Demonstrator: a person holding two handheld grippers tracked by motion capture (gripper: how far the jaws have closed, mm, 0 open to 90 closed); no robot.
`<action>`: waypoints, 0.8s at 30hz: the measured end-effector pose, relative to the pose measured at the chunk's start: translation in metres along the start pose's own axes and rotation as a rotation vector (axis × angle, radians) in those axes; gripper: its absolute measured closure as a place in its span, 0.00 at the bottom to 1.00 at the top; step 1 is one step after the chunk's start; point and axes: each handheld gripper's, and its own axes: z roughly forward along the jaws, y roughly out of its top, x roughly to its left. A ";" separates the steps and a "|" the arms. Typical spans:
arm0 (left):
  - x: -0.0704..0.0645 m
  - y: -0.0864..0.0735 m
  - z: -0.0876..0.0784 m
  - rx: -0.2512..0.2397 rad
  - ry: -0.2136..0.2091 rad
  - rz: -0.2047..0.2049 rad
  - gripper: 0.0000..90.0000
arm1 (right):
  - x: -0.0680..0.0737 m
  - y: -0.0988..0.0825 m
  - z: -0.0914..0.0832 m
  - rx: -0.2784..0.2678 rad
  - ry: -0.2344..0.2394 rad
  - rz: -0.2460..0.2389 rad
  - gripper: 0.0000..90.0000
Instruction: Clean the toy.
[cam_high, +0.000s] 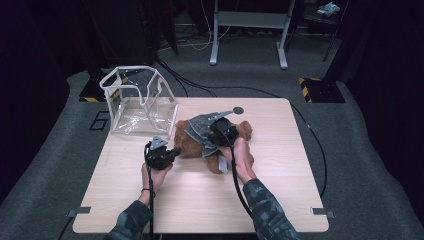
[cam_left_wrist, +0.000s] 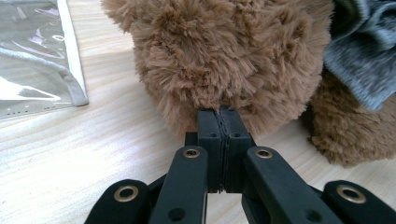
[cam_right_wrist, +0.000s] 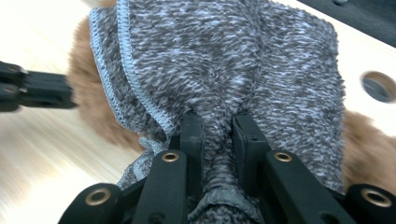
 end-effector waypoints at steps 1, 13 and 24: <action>0.001 0.000 -0.001 0.009 -0.007 0.003 0.99 | -0.002 -0.002 -0.003 0.003 -0.019 0.015 0.85; 0.000 0.001 -0.001 0.011 -0.006 0.004 0.99 | -0.050 -0.039 -0.031 0.008 -0.114 0.093 0.85; 0.000 0.002 0.000 0.008 -0.004 0.002 0.99 | -0.005 0.004 -0.031 -0.098 0.030 0.018 0.85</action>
